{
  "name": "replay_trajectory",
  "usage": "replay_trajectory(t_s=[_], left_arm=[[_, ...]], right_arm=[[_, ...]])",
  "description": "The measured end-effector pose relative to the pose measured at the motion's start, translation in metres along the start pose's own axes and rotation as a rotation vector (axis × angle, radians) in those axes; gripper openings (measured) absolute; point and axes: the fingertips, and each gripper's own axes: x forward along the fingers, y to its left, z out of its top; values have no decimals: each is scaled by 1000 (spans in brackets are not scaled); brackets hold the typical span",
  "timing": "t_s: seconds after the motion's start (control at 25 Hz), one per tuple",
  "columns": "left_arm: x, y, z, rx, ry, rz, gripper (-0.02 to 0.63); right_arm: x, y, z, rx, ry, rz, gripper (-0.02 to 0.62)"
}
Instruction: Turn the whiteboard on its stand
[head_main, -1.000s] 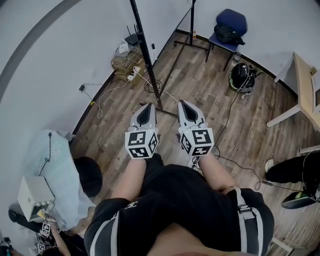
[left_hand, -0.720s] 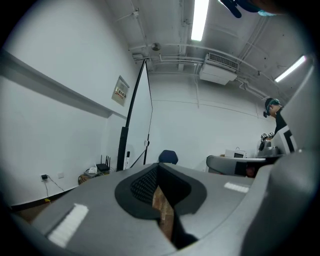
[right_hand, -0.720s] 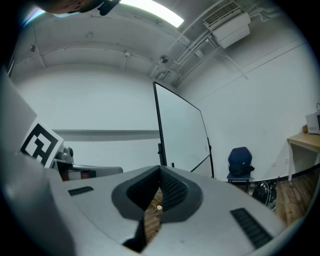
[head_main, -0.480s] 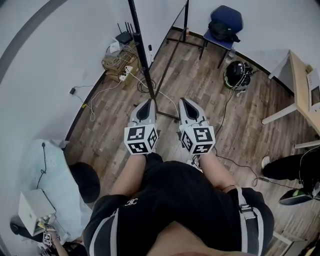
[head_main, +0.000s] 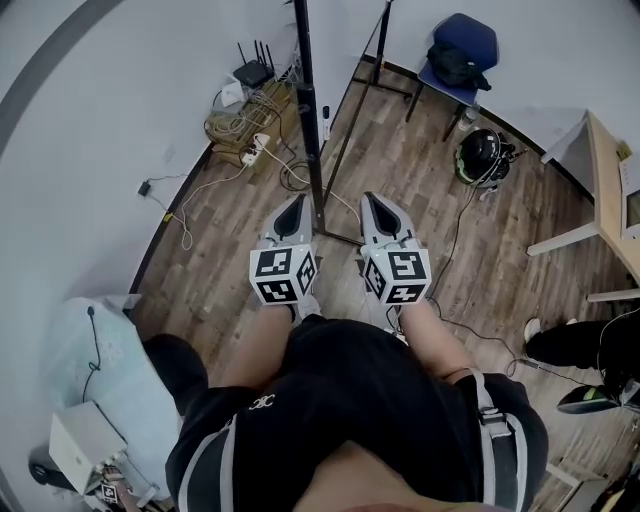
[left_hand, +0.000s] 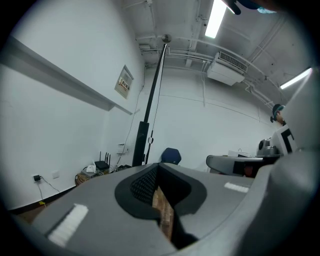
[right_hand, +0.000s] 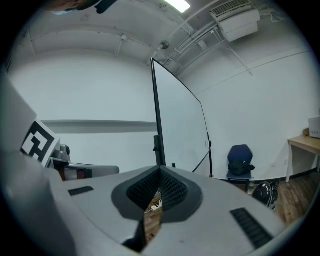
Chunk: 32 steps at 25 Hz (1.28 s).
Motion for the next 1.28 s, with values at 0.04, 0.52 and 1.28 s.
replay_trajectory(t_s=[0.04,0.52,1.28], left_arm=[[5,10,3,0,-1,-7,8],[57,63,14,10,42,-71,8],[138,59,17,92,55,-10,199]], right_arm=[[10,3,1,-1,1,-7,5],[66,-6,-4,17,38,-114,5],[38,-83,-2,38,45,-158,5]])
